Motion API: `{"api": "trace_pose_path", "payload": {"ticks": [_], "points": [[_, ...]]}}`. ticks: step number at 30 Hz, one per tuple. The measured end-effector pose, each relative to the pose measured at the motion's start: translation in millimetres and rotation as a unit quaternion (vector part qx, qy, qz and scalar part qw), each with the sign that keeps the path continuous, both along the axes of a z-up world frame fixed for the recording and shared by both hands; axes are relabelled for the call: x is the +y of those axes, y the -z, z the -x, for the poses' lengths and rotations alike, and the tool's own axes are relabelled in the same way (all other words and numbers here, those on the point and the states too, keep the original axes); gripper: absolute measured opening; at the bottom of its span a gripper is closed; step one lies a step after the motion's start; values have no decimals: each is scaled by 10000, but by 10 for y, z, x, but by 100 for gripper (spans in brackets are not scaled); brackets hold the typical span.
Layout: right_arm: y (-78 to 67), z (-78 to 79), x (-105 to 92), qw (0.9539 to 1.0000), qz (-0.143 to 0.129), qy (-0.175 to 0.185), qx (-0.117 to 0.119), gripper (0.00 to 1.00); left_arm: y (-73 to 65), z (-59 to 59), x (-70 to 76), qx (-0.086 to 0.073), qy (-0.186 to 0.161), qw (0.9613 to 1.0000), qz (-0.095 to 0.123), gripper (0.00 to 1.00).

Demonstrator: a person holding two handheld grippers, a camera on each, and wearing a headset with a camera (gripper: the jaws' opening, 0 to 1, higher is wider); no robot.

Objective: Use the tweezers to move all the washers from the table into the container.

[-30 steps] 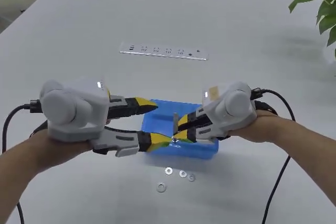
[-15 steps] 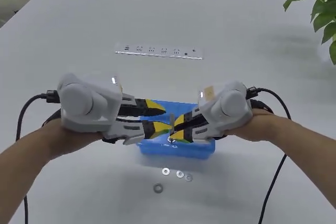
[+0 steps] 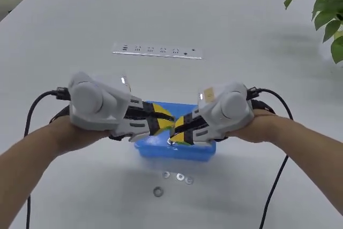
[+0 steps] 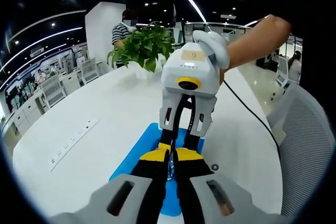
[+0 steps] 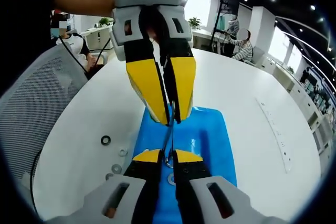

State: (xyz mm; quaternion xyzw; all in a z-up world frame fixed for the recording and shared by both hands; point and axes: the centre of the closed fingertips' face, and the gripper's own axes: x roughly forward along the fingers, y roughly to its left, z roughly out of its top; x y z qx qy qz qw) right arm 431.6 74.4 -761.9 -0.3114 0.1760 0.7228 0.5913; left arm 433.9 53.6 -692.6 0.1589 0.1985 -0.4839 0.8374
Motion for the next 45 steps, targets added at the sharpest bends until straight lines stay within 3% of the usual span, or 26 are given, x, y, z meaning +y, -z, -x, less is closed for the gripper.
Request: {"api": "trace_pose_path", "payload": {"ticks": [7, 9, 12, 18, 25, 45], "points": [[-2, -5, 2, 10000, 15, -25, 4, 10, 4, -14, -10, 11, 2, 10000, 3, 7], [-3, -2, 10, 10000, 23, -45, -16, 10, -5, -26, -18, -58, 18, 10000, -12, 11], [1, -2, 18, 10000, 31, -57, -28, 10, -3, -17, -36, -4, 54, 10000, -4, 7], [0, 0, 15, 10000, 31, -41, -36, 10, -1, -25, -27, -53, 101, 9999, -51, 6], [-1, 10, 4, 10000, 33, 2, -46, 11, 15, -28, -19, 10, 88, 9999, -58, 5], [-220, -9, -80, 9993, -109, 362, -31, 20, -100, 59, -30, -11, 116, 9998, -132, 5]]}}
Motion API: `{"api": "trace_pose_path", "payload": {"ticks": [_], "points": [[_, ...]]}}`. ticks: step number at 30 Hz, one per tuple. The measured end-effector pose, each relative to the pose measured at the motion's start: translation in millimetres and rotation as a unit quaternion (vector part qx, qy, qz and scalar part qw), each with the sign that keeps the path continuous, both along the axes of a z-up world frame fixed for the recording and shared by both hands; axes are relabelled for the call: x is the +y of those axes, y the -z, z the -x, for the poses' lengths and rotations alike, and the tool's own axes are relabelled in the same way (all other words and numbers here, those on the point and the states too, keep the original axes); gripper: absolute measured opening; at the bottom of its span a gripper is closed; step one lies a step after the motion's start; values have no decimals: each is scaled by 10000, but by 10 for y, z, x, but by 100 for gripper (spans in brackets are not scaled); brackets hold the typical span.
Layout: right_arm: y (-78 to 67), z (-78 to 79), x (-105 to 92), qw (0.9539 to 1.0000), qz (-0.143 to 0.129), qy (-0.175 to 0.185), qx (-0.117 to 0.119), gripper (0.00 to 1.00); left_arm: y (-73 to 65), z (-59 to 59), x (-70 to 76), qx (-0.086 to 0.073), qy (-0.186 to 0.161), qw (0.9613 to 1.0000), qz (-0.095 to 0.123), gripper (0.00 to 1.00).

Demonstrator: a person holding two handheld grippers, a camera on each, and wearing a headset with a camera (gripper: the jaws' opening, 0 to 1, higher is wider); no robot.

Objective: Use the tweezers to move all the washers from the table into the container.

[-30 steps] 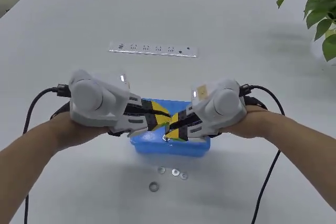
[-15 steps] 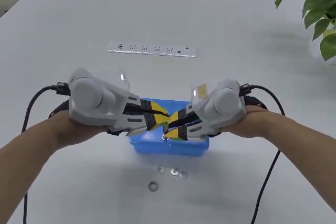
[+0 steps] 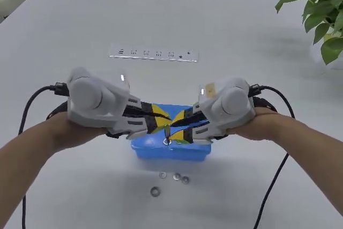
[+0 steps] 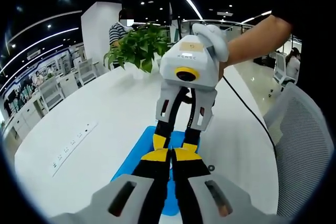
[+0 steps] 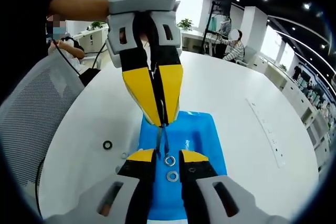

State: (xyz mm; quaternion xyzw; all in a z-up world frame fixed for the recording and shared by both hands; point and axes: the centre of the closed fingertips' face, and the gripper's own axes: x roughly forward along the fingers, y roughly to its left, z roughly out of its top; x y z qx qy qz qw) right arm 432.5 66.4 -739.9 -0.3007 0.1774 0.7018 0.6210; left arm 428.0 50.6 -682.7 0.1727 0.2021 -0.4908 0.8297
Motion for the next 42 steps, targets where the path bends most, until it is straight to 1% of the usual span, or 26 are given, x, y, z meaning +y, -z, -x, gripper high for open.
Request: {"api": "trace_pose_path", "payload": {"ticks": [4, 6, 9, 11, 13, 15, 17, 18, 20, 22, 25, 29, 34, 42], "points": [[-56, 32, -38, 10000, -36, 74, 9, 23, -39, 13, 0, -34, -13, 10000, -11, 5], [-77, 31, -64, 9999, -50, 122, -24, 24, -57, 19, 1, -53, -18, 10000, -29, 5], [-110, 30, -98, 9997, -84, 221, 24, 27, -83, 32, 13, -50, -24, 10000, -46, 5], [-125, 28, -125, 9996, -77, 265, 1, 28, -102, 37, 25, -67, -30, 10000, -56, 5], [-151, 26, -164, 9993, -96, 367, 35, 30, -122, 33, 46, -118, -45, 9999, -101, 5], [-172, 34, -193, 9991, -116, 402, 33, 31, -135, 34, 57, -124, -50, 9998, -113, 5], [-190, 42, -228, 9986, -128, 505, 94, 35, -160, 34, 68, -141, -65, 9998, -106, 5], [-203, 47, -253, 9986, -135, 509, 39, 35, -172, 38, 71, -143, -71, 9998, -108, 5], [-216, 48, -288, 9983, -144, 566, 26, 36, -186, 44, 75, -149, -79, 9998, -114, 5], [-226, 45, -328, 9978, -147, 647, 33, 39, -198, 53, 76, -129, -95, 9998, -110, 5], [-240, 48, -394, 9971, -157, 748, 45, 41, -219, 67, 69, -125, -94, 9998, -115, 5], [-261, 46, -461, 9958, -151, 901, 78, 47, -252, 81, 57, -148, -95, 9998, -136, 5], [-303, 63, -542, 9942, -178, 1057, 115, 52, -288, 103, 47, -144, -101, 9997, -141, 5], [-335, 149, -670, 9919, -170, 1245, 182, 59, -331, 159, 26, -115, -87, 9998, -132, 5]]}}
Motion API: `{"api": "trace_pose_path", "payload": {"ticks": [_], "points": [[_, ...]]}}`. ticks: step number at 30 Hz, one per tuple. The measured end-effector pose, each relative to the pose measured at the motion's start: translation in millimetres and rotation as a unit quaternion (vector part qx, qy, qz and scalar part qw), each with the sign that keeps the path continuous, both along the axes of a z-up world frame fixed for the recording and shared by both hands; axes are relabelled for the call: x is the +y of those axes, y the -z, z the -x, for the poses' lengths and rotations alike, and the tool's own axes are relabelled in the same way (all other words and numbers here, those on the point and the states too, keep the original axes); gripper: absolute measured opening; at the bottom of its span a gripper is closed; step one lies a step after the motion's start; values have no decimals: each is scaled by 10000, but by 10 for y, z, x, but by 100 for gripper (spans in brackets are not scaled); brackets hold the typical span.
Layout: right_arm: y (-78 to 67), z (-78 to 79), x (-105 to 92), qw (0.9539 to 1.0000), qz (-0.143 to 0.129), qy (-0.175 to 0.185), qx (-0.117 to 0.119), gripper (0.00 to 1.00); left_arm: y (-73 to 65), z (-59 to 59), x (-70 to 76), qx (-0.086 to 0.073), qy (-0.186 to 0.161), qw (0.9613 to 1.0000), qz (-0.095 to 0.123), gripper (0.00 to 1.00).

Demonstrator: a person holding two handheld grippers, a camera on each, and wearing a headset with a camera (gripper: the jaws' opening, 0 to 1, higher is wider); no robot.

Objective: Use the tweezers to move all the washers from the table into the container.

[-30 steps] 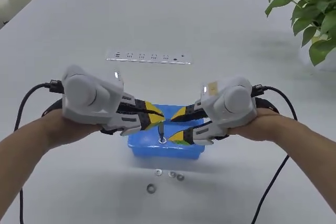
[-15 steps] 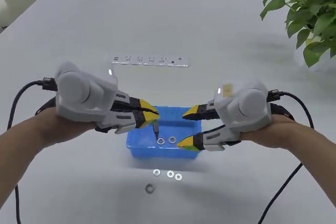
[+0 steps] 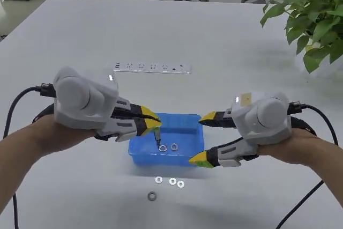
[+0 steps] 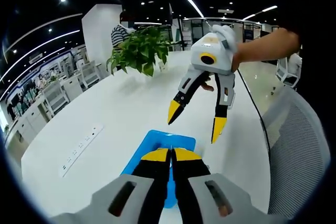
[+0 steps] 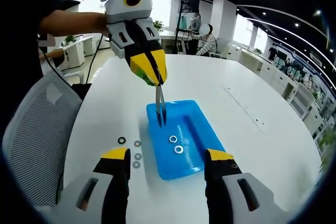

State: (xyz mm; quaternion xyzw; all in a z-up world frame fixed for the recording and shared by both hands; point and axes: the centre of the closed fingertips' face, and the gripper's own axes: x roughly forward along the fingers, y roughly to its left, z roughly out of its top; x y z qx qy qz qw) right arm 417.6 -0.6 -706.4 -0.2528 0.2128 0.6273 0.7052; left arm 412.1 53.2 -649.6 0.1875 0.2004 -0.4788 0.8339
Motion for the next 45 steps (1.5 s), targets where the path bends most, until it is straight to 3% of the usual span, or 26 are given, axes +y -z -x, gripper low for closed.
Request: {"api": "trace_pose_path", "payload": {"ticks": [19, 31, 45], "points": [[30, 173, -233, 9992, -68, 383, 125, 81, -90, 130, -210, 6, 152, 9998, 145, 5], [65, 232, -244, 9980, -205, 545, 241, 100, -95, 223, -345, 33, 305, 9993, 192, 5], [132, 321, -234, 9983, -184, 477, 267, 100, 2, 321, -464, 123, 453, 9987, 194, 5]]}}
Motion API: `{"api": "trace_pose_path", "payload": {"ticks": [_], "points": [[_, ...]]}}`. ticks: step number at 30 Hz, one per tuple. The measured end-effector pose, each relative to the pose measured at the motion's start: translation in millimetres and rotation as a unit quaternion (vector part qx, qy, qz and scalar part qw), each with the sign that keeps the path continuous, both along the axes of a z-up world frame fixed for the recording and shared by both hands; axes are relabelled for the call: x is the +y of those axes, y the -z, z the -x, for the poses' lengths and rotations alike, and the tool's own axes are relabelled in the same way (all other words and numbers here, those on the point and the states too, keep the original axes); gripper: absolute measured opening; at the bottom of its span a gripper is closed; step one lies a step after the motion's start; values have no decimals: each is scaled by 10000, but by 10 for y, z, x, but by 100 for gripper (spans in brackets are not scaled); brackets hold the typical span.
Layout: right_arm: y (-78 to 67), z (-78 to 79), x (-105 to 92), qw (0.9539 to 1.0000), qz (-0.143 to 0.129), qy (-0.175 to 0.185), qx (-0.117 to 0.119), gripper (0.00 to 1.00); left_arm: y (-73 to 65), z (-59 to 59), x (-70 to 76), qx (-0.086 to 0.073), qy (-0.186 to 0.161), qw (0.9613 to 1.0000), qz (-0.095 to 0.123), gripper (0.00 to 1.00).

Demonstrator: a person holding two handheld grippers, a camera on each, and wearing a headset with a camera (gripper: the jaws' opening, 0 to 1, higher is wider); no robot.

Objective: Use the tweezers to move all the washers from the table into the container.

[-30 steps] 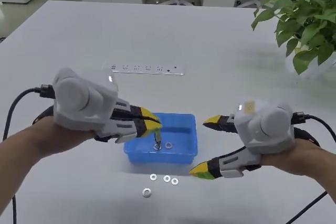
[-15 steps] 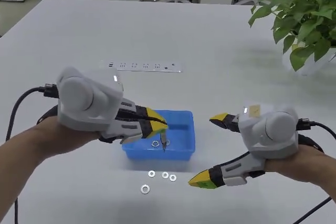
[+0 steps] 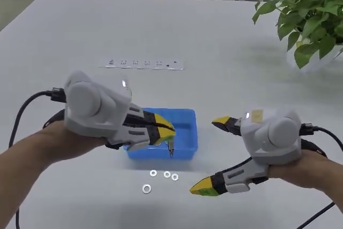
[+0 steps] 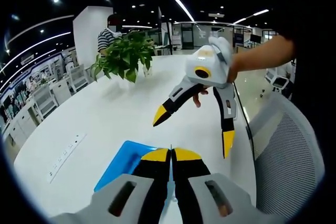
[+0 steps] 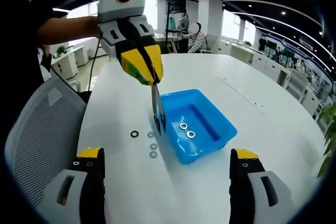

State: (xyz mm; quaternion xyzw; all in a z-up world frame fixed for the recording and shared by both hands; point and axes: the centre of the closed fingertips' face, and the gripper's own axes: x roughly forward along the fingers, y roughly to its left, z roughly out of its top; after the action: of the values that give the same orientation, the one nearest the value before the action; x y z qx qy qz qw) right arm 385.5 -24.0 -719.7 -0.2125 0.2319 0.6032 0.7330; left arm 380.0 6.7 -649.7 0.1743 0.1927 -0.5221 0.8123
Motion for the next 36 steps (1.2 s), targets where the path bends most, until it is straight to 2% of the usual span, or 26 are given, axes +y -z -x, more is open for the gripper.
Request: {"api": "trace_pose_path", "payload": {"ticks": [13, 21, 32, 36], "points": [[85, 71, -26, 9999, 86, -93, 44, 99, 163, 67, -117, 147, 136, 9998, -21, 5], [118, 99, -58, 9999, 124, -86, 80, 99, 296, 88, -131, 281, 173, 9994, -65, 5], [174, 128, -80, 9997, 196, -112, 129, 98, 377, 133, -165, 417, 177, 9990, -43, 5], [183, 140, -76, 9996, 209, -117, 149, 98, 435, 114, -153, 466, 178, 9987, -36, 5]]}}
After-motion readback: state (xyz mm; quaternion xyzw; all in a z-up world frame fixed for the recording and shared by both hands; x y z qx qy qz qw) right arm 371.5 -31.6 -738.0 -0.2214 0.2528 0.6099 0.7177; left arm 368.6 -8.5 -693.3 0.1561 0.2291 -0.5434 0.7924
